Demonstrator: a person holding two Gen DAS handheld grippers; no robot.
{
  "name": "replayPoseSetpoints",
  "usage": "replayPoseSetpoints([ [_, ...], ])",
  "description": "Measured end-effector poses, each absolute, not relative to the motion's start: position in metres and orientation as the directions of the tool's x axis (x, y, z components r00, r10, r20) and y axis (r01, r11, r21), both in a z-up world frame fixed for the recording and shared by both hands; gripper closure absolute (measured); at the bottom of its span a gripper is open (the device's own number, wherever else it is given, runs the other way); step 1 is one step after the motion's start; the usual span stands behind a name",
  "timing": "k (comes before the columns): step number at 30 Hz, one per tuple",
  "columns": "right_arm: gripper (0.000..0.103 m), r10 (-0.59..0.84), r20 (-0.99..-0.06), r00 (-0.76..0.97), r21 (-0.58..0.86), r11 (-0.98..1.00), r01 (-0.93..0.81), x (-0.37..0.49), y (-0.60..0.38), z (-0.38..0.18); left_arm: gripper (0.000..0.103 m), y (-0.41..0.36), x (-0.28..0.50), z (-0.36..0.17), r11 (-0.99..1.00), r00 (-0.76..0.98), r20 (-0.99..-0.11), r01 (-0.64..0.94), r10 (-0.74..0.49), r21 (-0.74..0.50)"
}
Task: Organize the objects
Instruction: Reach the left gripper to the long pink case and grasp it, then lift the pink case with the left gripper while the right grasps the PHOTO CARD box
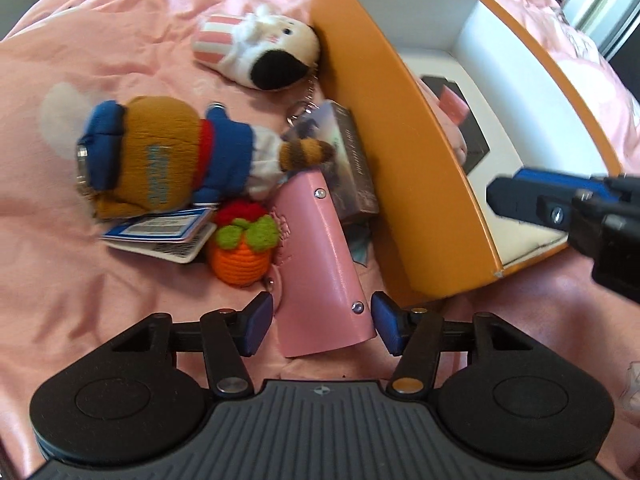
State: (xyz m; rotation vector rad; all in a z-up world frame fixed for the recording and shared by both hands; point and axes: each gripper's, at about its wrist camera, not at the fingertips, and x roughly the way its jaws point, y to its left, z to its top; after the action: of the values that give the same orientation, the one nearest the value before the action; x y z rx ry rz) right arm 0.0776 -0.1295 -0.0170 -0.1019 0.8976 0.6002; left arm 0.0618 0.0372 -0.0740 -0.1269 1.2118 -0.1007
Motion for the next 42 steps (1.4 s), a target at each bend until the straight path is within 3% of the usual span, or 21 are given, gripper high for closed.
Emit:
replayPoseSetpoints([
  [6, 0.079, 0.451, -0.774, 0.444, 0.141, 0.807, -0.573, 0.076, -0.121, -0.018, 0.039, 0.055, 0.075, -0.07, 0.983, 0.363, -0.919, -0.039, -0.153, -0.179],
  [16, 0.079, 0.433, -0.794, 0.428, 0.103, 0.788, -0.607, 0.077, -0.113, -0.02, 0.043, 0.043, 0.085, -0.078, 0.997, 0.412, -0.908, 0.028, -0.078, -0.073],
  [20, 0.079, 0.425, -0.796, 0.432, 0.065, 0.769, -0.636, 0.079, -0.112, -0.015, 0.056, 0.043, 0.081, -0.074, 0.996, 0.398, -0.915, 0.077, -0.062, -0.034],
  [24, 0.078, 0.418, -0.801, 0.428, 0.044, 0.754, -0.655, 0.082, -0.107, -0.014, 0.05, 0.059, 0.081, -0.074, 0.996, 0.364, -0.927, 0.042, -0.087, -0.077],
  [28, 0.078, 0.407, -0.808, 0.425, 0.022, 0.742, -0.67, 0.084, -0.102, -0.015, 0.048, 0.05, 0.09, -0.082, 0.997, 0.362, -0.931, 0.069, -0.051, -0.028],
  [30, 0.078, 0.407, -0.811, 0.421, 0.009, 0.728, -0.686, 0.085, -0.101, -0.013, 0.063, 0.044, 0.091, -0.083, 0.995, 0.371, -0.927, 0.093, -0.055, -0.021],
  [32, 0.077, 0.41, -0.811, 0.416, -0.012, 0.7, -0.714, 0.086, -0.102, -0.01, 0.066, 0.045, 0.09, -0.082, 0.995, 0.386, -0.921, 0.095, -0.06, -0.025],
  [35, 0.071, 0.413, -0.813, 0.412, -0.06, 0.643, -0.763, 0.086, -0.1, -0.003, 0.082, 0.05, 0.085, -0.075, 0.993, 0.403, -0.91, 0.094, -0.099, -0.066],
  [38, 0.069, 0.416, -0.816, 0.401, -0.102, 0.58, -0.808, 0.089, -0.094, 0.005, 0.083, 0.056, 0.079, -0.065, 0.992, 0.425, -0.897, 0.083, -0.124, -0.098],
  [42, 0.059, 0.437, -0.83, 0.346, -0.116, 0.471, -0.874, 0.096, -0.08, 0.016, 0.083, 0.062, 0.074, -0.047, 0.987, 0.482, -0.861, 0.071, -0.163, -0.147],
])
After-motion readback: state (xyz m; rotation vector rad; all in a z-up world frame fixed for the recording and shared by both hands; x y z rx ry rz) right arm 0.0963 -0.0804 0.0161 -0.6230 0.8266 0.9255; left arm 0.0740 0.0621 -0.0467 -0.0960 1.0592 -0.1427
